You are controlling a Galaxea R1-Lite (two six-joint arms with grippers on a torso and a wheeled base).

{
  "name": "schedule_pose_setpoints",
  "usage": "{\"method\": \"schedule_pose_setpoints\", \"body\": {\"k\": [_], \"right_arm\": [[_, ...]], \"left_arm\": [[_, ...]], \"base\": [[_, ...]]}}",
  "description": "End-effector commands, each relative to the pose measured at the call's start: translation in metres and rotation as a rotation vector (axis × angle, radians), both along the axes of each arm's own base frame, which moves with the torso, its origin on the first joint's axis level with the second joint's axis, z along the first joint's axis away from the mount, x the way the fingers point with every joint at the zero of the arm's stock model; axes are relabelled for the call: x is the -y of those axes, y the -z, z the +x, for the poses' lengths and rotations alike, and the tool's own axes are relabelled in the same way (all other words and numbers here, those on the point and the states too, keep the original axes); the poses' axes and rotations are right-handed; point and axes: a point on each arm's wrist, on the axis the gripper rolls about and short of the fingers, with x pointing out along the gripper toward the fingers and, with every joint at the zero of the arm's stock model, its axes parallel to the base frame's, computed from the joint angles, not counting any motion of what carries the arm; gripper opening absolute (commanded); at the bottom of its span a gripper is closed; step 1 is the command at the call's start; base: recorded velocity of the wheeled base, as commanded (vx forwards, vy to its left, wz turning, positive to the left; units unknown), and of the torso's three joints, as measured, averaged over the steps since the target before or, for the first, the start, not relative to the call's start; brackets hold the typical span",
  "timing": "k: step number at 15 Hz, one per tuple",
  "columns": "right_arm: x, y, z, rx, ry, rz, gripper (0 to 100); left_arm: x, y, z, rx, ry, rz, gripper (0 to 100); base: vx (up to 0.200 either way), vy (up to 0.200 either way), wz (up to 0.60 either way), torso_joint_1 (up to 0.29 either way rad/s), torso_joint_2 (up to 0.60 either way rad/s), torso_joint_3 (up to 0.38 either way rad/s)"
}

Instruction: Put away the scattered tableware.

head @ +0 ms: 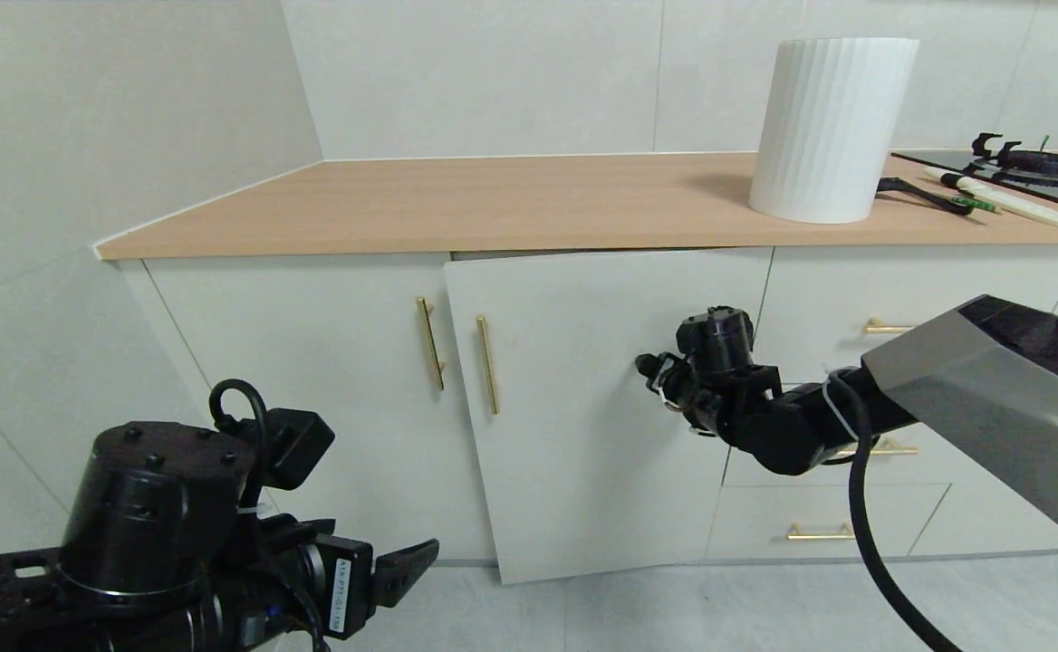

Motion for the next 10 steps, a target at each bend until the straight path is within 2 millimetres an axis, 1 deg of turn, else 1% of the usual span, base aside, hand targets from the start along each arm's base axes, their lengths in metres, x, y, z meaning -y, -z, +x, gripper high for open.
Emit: {"method": "schedule_pose_setpoints", "body": {"k": [1,7,10], "right_arm": [[0.001,0.006,0.006,0.0,0.021,-0.007,100],[0.003,0.008,0.012,0.009,0.057,-0.016,100],[0.008,0.011,0.017,0.011,0.077,-0.019,100]], "left_arm": [[0.0,0.0,0.0,-0.001,-0.001,0.001,100],[0.0,0.0,0.0,-0.002,-0.002,0.0,100],[0.0,0.0,0.0,-0.002,-0.002,0.0,100]], "base": [[0.0,0.0,0.0,0.0,0.0,0.0],[0.0,0.0,0.0,0.0,0.0,0.0],[0.0,0.0,0.0,0.0,0.0,0.0]]}}
